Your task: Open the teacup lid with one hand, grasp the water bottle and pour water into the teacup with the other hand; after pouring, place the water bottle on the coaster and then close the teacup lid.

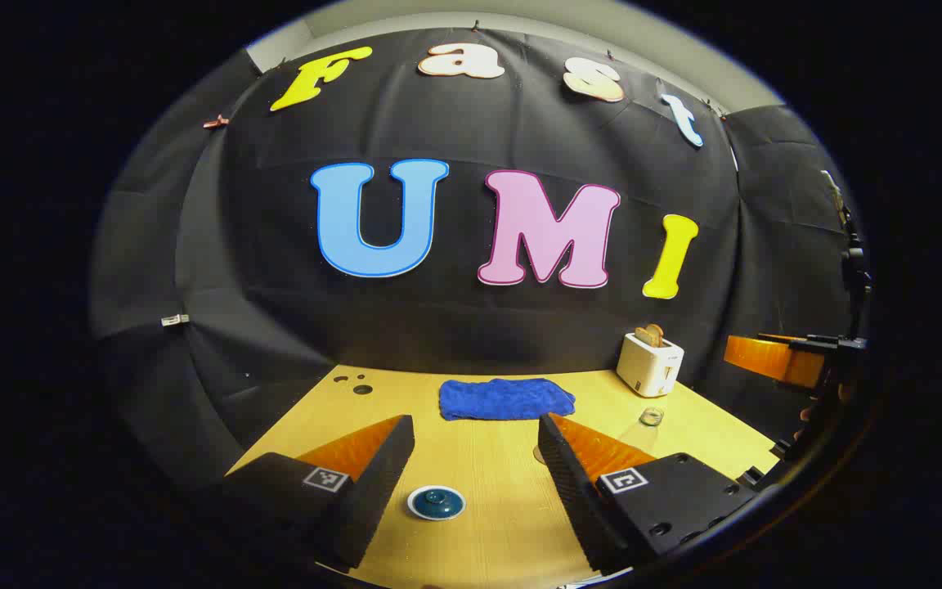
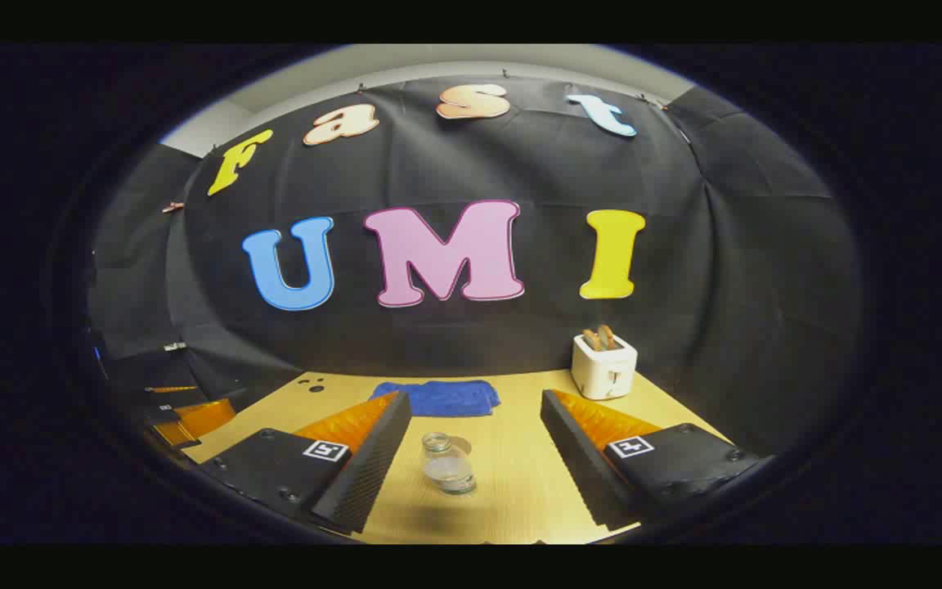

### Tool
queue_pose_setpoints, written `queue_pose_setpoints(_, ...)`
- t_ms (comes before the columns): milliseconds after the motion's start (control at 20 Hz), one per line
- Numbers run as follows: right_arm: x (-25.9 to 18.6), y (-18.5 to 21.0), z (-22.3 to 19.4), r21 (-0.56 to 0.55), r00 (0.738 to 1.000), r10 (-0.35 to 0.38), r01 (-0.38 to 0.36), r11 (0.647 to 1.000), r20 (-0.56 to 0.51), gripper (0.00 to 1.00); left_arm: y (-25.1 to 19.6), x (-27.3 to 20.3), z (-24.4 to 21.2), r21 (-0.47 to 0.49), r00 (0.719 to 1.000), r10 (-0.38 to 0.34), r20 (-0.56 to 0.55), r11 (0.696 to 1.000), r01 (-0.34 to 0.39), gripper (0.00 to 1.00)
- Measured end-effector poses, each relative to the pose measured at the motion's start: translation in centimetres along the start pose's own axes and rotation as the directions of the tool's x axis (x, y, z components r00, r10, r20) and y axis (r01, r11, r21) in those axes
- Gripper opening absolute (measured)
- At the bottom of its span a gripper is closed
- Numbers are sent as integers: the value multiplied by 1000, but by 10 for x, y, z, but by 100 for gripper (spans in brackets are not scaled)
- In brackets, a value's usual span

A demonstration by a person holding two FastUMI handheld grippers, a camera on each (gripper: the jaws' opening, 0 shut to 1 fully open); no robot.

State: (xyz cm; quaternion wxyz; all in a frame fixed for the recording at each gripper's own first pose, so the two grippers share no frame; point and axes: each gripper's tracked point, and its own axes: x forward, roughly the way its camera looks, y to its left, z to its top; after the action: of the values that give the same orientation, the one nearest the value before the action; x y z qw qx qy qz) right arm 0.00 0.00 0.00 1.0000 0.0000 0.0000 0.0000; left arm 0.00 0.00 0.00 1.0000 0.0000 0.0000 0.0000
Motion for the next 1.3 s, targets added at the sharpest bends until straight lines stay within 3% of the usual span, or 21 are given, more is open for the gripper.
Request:
queue_pose_setpoints(550, 10, 15, -34, 3, 994, 72, -72, 997, -80, 99, 17, 17, -32, 26, 998, 40, -56, 999, -38, 96)
queue_pose_setpoints(800, 11, 18, -53, -24, 991, 69, -72, 997, -116, 99, 29, 33, -61, 26, 994, 52, -95, 998, -50, 96)
queue_pose_setpoints(1100, 12, 32, -96, -20, 973, 75, -81, 996, -217, 99, 45, 70, -125, 121, 986, 40, -159, 992, -21, 94)
queue_pose_setpoints(1300, 13, 32, -114, -117, 968, 32, -63, 991, -248, 99, 48, 93, -171, 139, 977, 9, -213, 990, 21, 87)
